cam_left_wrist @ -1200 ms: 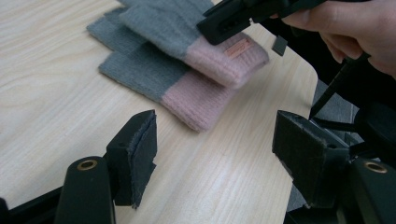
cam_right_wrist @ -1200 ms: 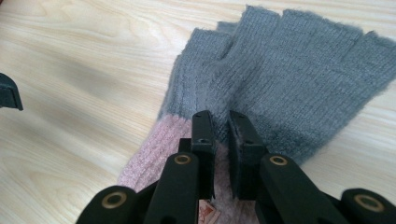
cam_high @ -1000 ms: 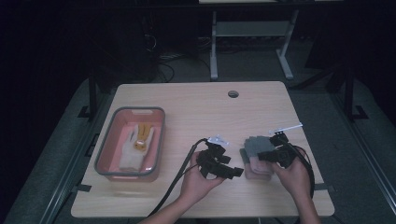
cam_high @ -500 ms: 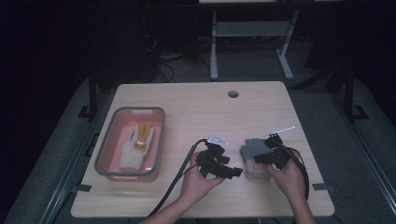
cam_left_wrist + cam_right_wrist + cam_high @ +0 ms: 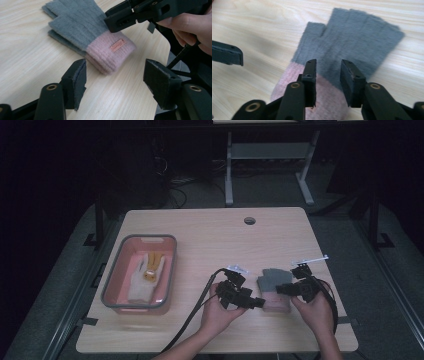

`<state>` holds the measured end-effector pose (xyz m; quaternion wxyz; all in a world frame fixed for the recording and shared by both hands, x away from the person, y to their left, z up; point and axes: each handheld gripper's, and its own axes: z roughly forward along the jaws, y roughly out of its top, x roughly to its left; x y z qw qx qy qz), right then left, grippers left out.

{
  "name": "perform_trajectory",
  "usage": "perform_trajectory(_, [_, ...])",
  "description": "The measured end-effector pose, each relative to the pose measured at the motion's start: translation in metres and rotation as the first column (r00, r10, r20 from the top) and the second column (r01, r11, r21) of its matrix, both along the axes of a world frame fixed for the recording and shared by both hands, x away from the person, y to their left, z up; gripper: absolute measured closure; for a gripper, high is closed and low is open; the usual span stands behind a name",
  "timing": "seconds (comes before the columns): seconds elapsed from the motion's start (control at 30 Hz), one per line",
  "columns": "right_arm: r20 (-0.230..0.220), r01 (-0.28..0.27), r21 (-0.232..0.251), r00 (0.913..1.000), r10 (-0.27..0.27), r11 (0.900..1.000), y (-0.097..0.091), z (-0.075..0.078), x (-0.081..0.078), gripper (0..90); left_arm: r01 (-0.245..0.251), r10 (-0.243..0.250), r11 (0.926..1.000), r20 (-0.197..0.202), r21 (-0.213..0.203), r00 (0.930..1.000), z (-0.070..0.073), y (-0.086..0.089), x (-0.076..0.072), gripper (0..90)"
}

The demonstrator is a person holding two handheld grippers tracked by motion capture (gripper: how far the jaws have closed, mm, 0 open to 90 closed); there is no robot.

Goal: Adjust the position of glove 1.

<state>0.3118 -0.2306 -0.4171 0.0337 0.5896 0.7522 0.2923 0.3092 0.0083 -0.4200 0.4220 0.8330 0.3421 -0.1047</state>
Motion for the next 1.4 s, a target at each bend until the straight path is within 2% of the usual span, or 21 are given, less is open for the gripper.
perform_trajectory(0.2, [0.002, 0.039, 0.054, 0.9992, -0.039, 0.9977, -0.015, -0.001, -0.003, 58.2, -0.023, 0.023, 0.9997, -0.052, -0.002, 0.9984, -0.009, -0.009, 0.009, 40.3])
perform_trajectory(0.27, [0.0, 0.046, 0.066, 0.9989, -0.046, 0.9967, -0.019, -0.003, -0.003, 56.6, -0.041, 0.041, 0.9991, -0.077, -0.005, 0.9962, -0.013, -0.012, 0.012, 40.5])
perform_trajectory(0.37, [-0.012, 0.062, 0.086, 0.9981, -0.061, 0.9944, -0.025, -0.007, -0.002, 53.6, -0.065, 0.065, 0.9979, -0.092, -0.004, 0.9937, -0.019, -0.014, 0.017, 40.2])
perform_trajectory(0.43, [-0.021, 0.069, 0.101, 0.9975, -0.067, 0.9925, -0.027, -0.01, -0.002, 51.5, -0.084, 0.082, 0.9964, -0.118, -0.014, 0.9896, -0.022, -0.017, 0.019, 40.3])
perform_trajectory(0.63, [-0.049, 0.09, 0.144, 0.9953, -0.083, 0.9855, -0.034, -0.02, 0.0, 48.8, -0.119, 0.116, 0.9928, -0.157, -0.014, 0.9808, -0.03, -0.022, 0.024, 41.8])
perform_trajectory(0.9, [-0.078, 0.117, 0.198, 0.9916, -0.103, 0.9732, -0.045, -0.03, 0.001, 48.6, -0.127, 0.127, 0.9918, -0.181, 0.008, 0.9753, -0.038, -0.029, 0.026, 44.3])
perform_trajectory(1.17, [-0.103, 0.119, 0.218, 0.9897, -0.099, 0.9687, -0.044, -0.038, 0.003, 49.5, -0.125, 0.125, 0.992, -0.211, 0.012, 0.9695, -0.046, -0.034, 0.028, 47.3])
perform_trajectory(1.23, [-0.118, 0.131, 0.228, 0.9873, -0.106, 0.9648, -0.043, -0.04, 0.003, 49.5, -0.128, 0.127, 0.9917, -0.218, 0.012, 0.9677, -0.048, -0.034, 0.028, 47.4])
perform_trajectory(1.4, [-0.121, 0.141, 0.262, 0.9863, -0.112, 0.9548, -0.044, -0.045, 0.002, 51.7, -0.13, 0.129, 0.9915, -0.223, 0.01, 0.9663, -0.049, -0.034, 0.029, 48.9])
